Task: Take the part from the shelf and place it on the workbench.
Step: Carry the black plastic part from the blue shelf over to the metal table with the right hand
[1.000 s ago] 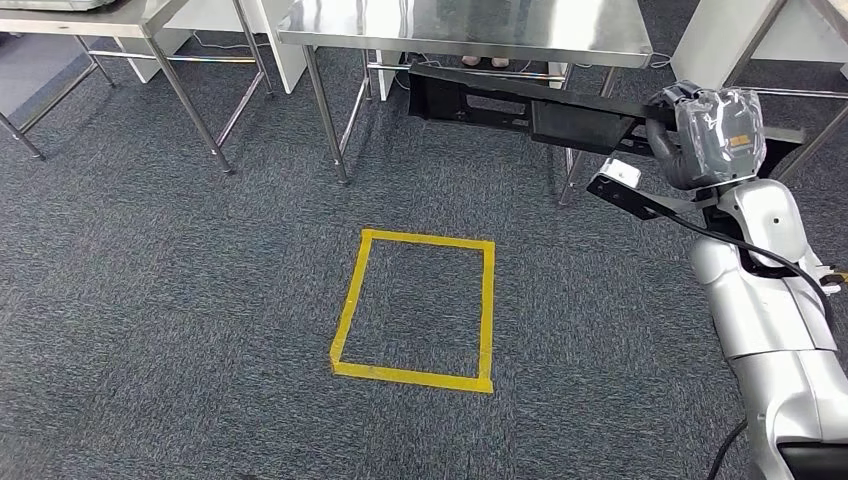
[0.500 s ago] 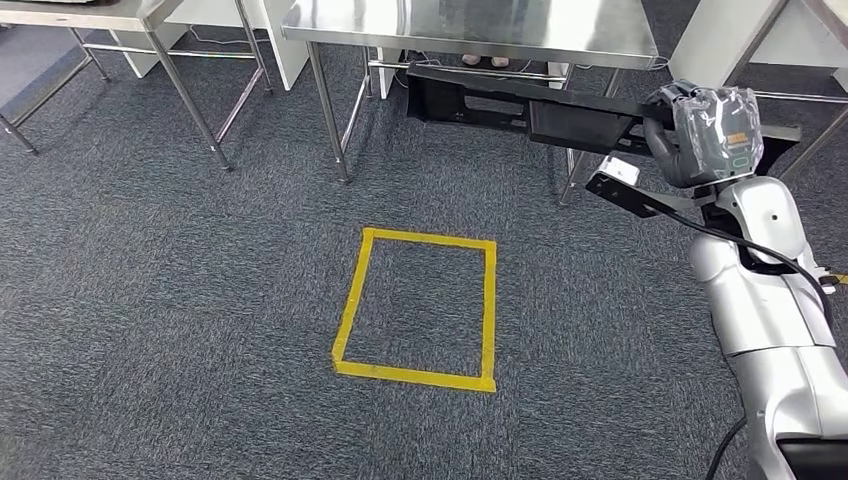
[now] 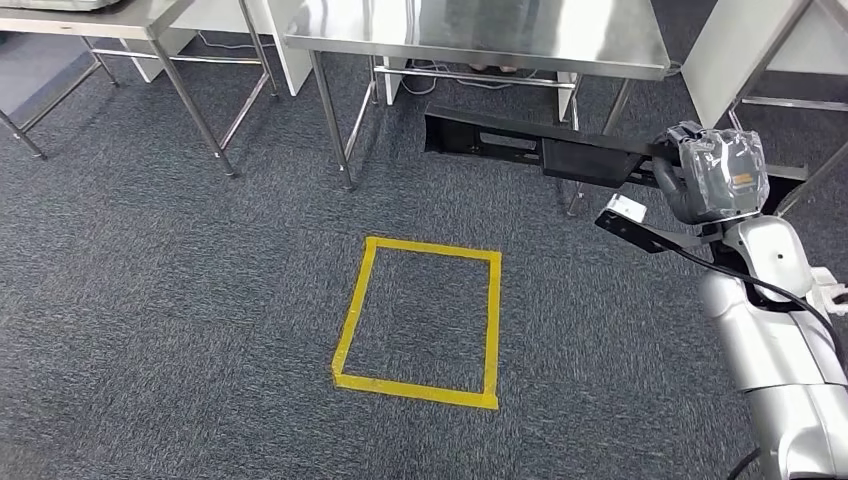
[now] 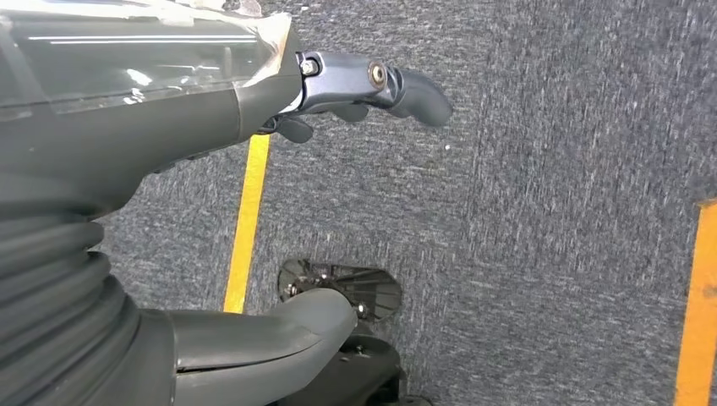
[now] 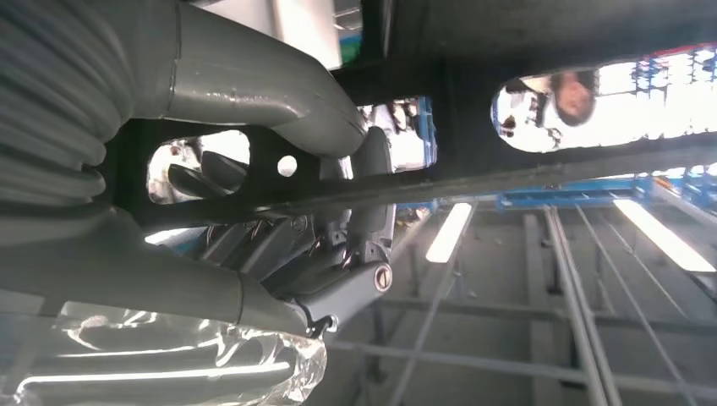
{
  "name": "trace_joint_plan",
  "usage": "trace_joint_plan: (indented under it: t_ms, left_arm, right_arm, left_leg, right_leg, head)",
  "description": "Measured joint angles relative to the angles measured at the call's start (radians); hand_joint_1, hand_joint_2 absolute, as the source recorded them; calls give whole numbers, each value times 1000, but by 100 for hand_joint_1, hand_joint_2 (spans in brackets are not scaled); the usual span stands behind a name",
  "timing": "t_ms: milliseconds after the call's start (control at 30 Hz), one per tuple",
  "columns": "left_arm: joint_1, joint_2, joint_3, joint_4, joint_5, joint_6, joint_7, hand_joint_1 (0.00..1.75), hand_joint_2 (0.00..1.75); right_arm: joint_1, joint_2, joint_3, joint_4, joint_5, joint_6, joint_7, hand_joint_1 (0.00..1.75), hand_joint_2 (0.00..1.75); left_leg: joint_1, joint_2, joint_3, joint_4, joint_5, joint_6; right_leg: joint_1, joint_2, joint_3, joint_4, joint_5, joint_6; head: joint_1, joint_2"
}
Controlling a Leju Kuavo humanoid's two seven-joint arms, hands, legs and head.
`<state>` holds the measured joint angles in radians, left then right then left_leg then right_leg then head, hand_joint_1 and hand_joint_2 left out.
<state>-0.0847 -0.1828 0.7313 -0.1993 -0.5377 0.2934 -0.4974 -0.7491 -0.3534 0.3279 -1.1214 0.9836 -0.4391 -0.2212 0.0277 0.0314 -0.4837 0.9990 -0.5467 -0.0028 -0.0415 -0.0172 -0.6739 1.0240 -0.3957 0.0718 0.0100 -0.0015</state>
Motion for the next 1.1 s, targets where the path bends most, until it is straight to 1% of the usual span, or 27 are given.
trace_joint_plan:
  t_ms: [67,133,167,200,233,300,333,367,400,433,467,500,567,600,633,667,700,733,800,833,867,900,933,967,1000,1033,1100]
  left_arm:
    - [-4,0,0,0,-1,-3,0,0,175]
    - [-8,0,0,0,-4,-6,0,0,175]
    - [-7,0,0,0,-5,-6,0,0,175]
    - [-5,0,0,0,-6,-7,0,0,175]
    - [-3,0,0,0,-6,-7,1,0,175]
    - [2,0,0,0,-7,-7,2,0,175]
    - [4,1,0,0,-7,-7,2,0,175]
    - [6,1,1,0,-8,-6,2,0,175]
    - [9,6,3,0,-8,-6,2,0,175]
    - [13,8,4,0,-9,-5,2,0,175]
    - [15,12,6,0,-9,-4,2,0,175]
    - [16,15,8,0,-9,-4,3,0,175]
    - [11,13,10,0,-10,-4,3,0,175]
    - [8,13,10,0,-11,-5,3,0,175]
    - [5,12,10,-1,-13,-5,3,0,175]
    - [3,12,10,-1,-13,-5,3,0,175]
    - [3,10,10,0,-13,-6,3,0,175]
    - [3,9,10,0,-13,-6,4,0,175]
    - [5,5,10,0,-13,-7,6,0,175]
    - [6,4,11,0,-13,-7,6,0,175]
    - [8,3,11,1,-13,-7,7,0,175]
    - [10,3,11,1,-13,-7,7,0,175]
    - [13,4,11,2,-13,-7,8,0,175]
    - [15,4,12,2,-13,-7,8,0,175]
    - [15,5,12,2,-12,-7,9,0,175]
    - [13,5,12,1,-12,-7,9,0,175]
    - [4,5,12,0,-12,-7,9,0,175]
  right_arm:
    - [11,-5,-8,-22,6,0,6,175,175]
    - [13,-7,-13,-35,10,2,10,175,175]
    - [16,-7,-13,-39,13,5,12,175,175]
    - [21,-6,-14,-40,16,7,13,175,175]
    - [27,-5,-14,-41,18,9,13,175,175]
    - [38,-3,-15,-44,21,13,13,175,175]
    - [41,-2,-15,-45,23,15,13,175,175]
    - [43,0,-15,-45,25,18,12,175,175]
    - [46,2,-15,-45,26,21,12,175,175]
    - [49,5,-15,-45,27,24,12,175,175]
    - [52,8,-16,-45,29,25,11,175,175]
    - [54,10,-17,-47,31,27,11,175,175]
    - [50,11,-21,-55,35,27,9,175,175]
    - [46,11,-24,-57,36,27,8,175,175]
    - [43,12,-25,-59,37,26,8,175,175]
    - [42,13,-26,-58,39,26,8,175,175]
    - [43,14,-26,-57,41,26,8,175,175]
    - [44,14,-26,-56,42,26,9,175,175]
    - [47,15,-26,-53,45,26,11,175,175]
    - [48,15,-26,-52,45,26,11,175,175]
    - [50,15,-26,-51,45,26,11,175,175]
    - [54,15,-26,-47,45,26,11,175,175]
    - [59,15,-26,-43,45,26,11,175,175]
    - [63,16,-26,-40,46,27,11,175,175]
    - [64,16,-26,-40,47,27,11,175,175]
    - [61,16,-28,-43,47,27,10,175,175]
    - [50,17,-33,-49,48,26,10,175,175]
  left_leg:
    - [5,-1,-13,37,15,-10]
    - [11,-10,-89,157,51,-14]
    - [11,-15,-140,225,52,-15]
    - [10,-18,-186,275,29,-16]
    - [9,-20,-225,300,-12,-15]
    - [1,-22,-276,281,-86,-8]
    - [-6,-24,-288,242,-87,3]
    - [-16,-28,-293,185,-44,20]
    - [-29,-41,-293,122,50,43]
    - [-41,-55,-289,72,136,63]
    - [-51,-63,-278,37,204,78]
    - [-59,-69,-264,15,237,87]
    - [-61,-61,-220,-9,213,91]
    - [-60,-60,-196,-22,201,91]
    - [-57,-58,-172,-30,189,92]
    - [-53,-58,-149,-36,174,90]
    - [-51,-58,-128,-38,155,88]
    - [-48,-58,-107,-39,136,87]
    - [-44,-61,-61,-40,96,79]
    - [-41,-63,-36,-40,75,75]
    - [-39,-65,-11,-40,53,70]
    - [-38,-67,14,-39,30,64]
    - [-38,-69,36,-38,7,58]
    - [-38,-69,52,-38,-12,52]
    - [-39,-67,62,-38,-25,47]
    - [-39,-64,66,-31,-30,43]
    - [-36,-53,39,29,-13,35]
  right_leg:
    - [-3,12,14,5,-15,-29]
    - [-3,21,38,4,-36,-49]
    - [0,23,53,2,-48,-57]
    - [2,27,69,1,-63,-62]
    - [5,31,88,0,-78,-65]
    - [13,39,131,-1,-112,-68]
    - [17,43,154,-2,-129,-69]
    - [19,45,174,-4,-147,-70]
    - [22,48,194,-6,-164,-69]
    - [23,54,211,-13,-179,-66]
    - [23,59,226,-27,-192,-62]
    - [25,63,246,-33,-195,-55]
    - [29,64,253,-8,-169,-32]
    - [31,57,235,42,-147,-23]
    - [32,50,200,102,-132,-20]
    - [31,41,156,164,-134,-25]
    - [31,36,111,212,-153,-32]
    - [30,35,71,237,-191,-38]
    - [25,33,12,222,-273,-41]
    - [21,31,-6,184,-286,-32]
    - [16,25,-19,130,-256,-12]
    - [13,15,-26,74,-176,16]
    - [12,5,-27,27,-93,32]
    - [15,-1,-21,-3,-21,35]
    - [18,-3,-12,-11,17,22]
    - [19,-1,-3,-12,10,-3]
    - [13,8,20,-14,-15,-36]
  head:
    - [-4,0]
    - [-10,0]
    - [-11,0]
    - [-12,0]
    - [-12,0]
    - [-12,0]
    - [-12,0]
    - [-13,0]
    - [-11,0]
    - [-8,0]
    - [-8,0]
    - [-8,0]
    - [-16,0]
    - [-18,0]
    - [-20,0]
    - [-19,0]
    - [-19,0]
    - [-18,0]
    - [-17,0]
    - [-17,0]
    - [-17,0]
    - [-15,0]
    - [-14,0]
    - [-14,0]
    - [-13,0]
    - [-14,0]
    - [-18,0]
